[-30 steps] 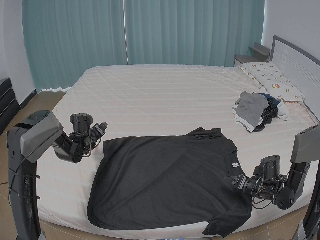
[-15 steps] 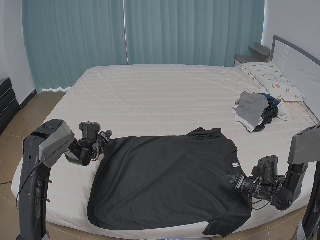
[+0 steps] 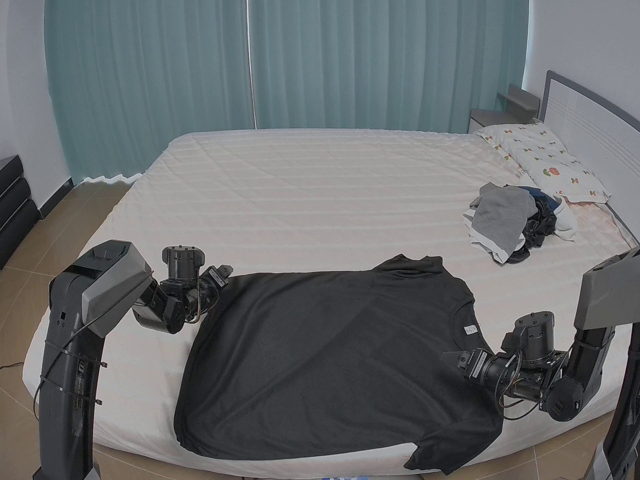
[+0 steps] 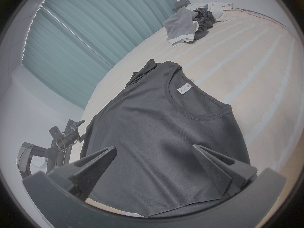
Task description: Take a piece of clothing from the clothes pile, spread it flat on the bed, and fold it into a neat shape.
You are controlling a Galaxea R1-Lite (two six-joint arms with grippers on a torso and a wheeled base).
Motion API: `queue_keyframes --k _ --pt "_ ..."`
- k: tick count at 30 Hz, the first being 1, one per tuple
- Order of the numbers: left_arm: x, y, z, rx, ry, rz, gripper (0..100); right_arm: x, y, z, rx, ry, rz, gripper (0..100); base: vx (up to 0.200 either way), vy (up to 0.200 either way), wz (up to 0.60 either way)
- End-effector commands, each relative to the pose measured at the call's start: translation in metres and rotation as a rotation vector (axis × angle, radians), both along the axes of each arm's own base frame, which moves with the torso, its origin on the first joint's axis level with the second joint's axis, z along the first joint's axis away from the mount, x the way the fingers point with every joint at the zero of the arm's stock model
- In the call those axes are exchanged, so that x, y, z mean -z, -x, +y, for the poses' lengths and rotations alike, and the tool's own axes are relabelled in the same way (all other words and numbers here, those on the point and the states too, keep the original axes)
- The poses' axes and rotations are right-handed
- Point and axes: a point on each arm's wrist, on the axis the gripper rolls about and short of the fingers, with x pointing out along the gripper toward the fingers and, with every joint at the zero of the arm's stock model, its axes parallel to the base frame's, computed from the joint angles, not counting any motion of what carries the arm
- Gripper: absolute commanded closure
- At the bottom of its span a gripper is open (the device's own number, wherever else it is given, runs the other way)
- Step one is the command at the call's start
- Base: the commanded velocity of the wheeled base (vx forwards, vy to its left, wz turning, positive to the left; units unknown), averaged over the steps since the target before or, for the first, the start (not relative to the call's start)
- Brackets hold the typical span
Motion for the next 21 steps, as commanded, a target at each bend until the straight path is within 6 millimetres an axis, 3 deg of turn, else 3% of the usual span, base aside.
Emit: queue_keyframes --k 1,2,7,11,21 --pt "0.001 -0.003 0.0 0.0 0.0 -0.001 0 0.0 0.001 0.003 -0.013 0.0 0.0 0 0.0 0.0 0.0" --pt "0.002 -0.005 0.0 -0.003 -0.001 0.002 100 0.0 0.001 0.003 -0.013 0.0 0.0 0 0.0 0.0 0.0" --pt "0.001 -0.008 0.006 -0.028 -0.011 -0.01 100 0.0 0.001 0.003 -0.013 0.0 0.0 0 0.0 0.0 0.0" --pt "-0.01 -0.021 0.014 -0.082 -0.007 -0.07 100 -0.002 0.001 0.003 -0.01 -0.002 -0.008 0 0.0 0.0 0.0" --pt "-0.021 -0.033 0.015 -0.13 0.044 -0.133 100 0.0 -0.001 0.0 0.0 -0.001 -0.005 0 0.0 0.0 0.0"
